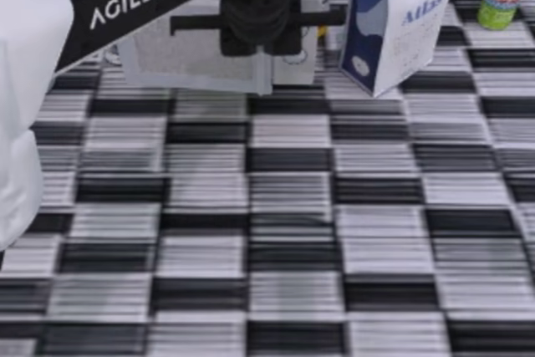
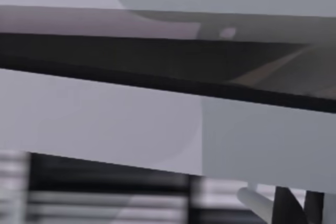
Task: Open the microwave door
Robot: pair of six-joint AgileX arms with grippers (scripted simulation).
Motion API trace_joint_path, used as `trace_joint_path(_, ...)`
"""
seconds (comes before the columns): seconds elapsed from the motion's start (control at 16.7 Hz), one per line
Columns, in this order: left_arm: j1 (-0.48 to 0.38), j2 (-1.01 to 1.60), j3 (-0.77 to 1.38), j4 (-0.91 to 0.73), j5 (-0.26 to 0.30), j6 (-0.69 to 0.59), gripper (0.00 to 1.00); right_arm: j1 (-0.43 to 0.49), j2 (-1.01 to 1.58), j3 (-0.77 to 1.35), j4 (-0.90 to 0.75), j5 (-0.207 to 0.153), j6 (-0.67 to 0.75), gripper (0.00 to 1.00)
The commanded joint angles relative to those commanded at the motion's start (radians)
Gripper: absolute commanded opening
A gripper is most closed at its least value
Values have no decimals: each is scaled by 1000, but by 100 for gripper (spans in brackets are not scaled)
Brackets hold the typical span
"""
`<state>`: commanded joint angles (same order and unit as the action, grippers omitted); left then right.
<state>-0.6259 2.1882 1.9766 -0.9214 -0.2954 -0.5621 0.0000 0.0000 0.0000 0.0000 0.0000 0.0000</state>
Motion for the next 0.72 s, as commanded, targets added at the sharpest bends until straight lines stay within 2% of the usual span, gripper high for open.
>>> trace_joint_path(0.42, 11, -93, -146, 73, 36, 93, 0, 0, 0, 0, 0, 0, 0, 100)
trace_joint_path(0.72, 12, -104, -154, 82, 39, 98, 0, 0, 0, 0, 0, 0, 0, 100)
